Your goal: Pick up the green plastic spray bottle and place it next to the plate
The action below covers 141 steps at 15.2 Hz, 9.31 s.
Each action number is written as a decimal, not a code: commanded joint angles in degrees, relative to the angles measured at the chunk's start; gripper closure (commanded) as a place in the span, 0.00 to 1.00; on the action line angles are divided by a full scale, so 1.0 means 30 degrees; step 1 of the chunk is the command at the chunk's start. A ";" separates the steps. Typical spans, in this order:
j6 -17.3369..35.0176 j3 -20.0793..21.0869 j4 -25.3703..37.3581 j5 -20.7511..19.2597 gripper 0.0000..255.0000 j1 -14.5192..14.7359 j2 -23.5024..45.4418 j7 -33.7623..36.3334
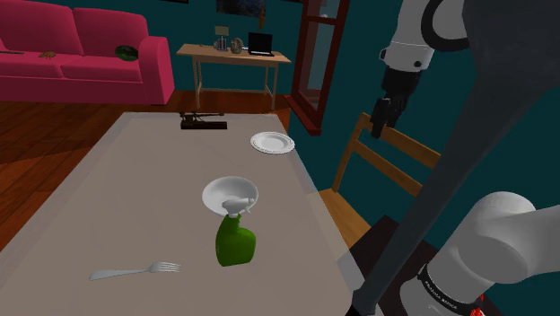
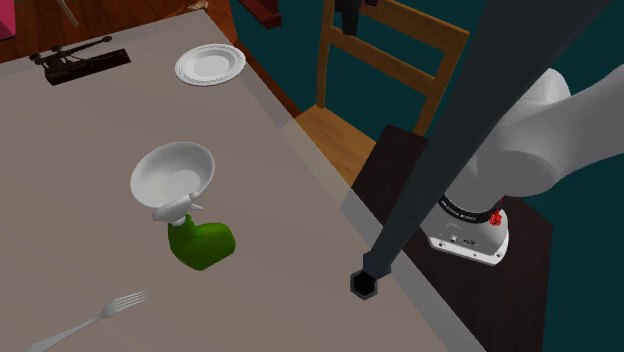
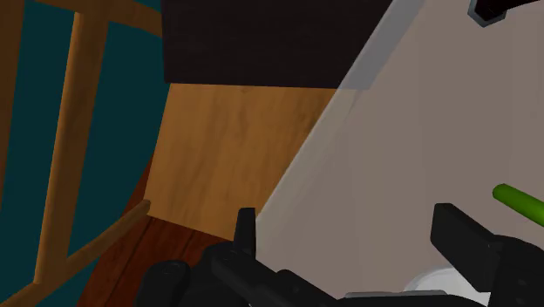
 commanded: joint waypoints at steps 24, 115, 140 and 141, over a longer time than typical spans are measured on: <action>1.9176 -0.0045 -0.6405 0.6405 0.00 0.8191 0.6422 -0.9500; 1.3439 -0.0476 0.3113 0.6317 1.00 1.1992 0.7283 -1.0453; 0.7779 -0.6782 1.3637 0.9458 1.00 0.9187 1.5340 -1.9095; 0.7397 -0.6996 1.4409 0.9760 1.00 0.8923 1.5958 -1.9470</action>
